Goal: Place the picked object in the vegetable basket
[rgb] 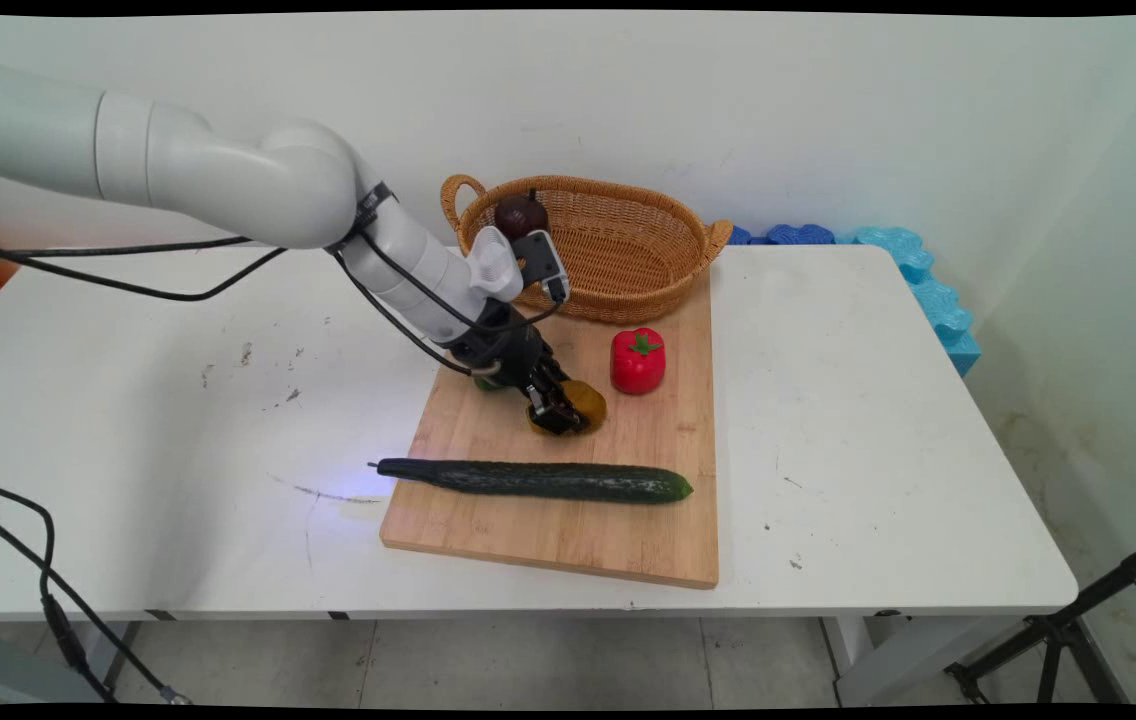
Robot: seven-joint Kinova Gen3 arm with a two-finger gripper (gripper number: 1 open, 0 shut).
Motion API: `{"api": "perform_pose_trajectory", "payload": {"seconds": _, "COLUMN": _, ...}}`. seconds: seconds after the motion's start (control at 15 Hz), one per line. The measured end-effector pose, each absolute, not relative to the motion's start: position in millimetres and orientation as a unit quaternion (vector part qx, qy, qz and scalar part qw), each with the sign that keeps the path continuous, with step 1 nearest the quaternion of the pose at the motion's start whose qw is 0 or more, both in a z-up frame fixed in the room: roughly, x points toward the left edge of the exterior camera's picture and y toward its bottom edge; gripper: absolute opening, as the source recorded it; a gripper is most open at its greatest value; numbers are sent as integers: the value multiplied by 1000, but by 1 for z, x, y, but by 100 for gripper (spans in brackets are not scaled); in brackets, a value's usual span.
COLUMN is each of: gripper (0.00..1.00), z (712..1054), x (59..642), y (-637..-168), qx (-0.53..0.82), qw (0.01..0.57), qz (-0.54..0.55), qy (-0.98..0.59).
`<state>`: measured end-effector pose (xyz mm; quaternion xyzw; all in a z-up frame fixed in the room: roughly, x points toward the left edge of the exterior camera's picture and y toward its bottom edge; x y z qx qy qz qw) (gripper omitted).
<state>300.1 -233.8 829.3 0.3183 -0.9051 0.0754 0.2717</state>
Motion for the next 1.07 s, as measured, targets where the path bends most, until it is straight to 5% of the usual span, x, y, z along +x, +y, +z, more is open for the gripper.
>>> {"api": "perform_pose_trajectory", "payload": {"seconds": 0.6, "gripper": 0, "z": 841, "x": 298, "y": -235, "qx": 300, "qw": 272, "qz": 88, "qy": -910}}
{"api": "perform_pose_trajectory", "payload": {"seconds": 1.07, "gripper": 0, "z": 885, "x": 295, "y": -258, "qx": 256, "qw": 288, "qz": 121, "qy": -915}}
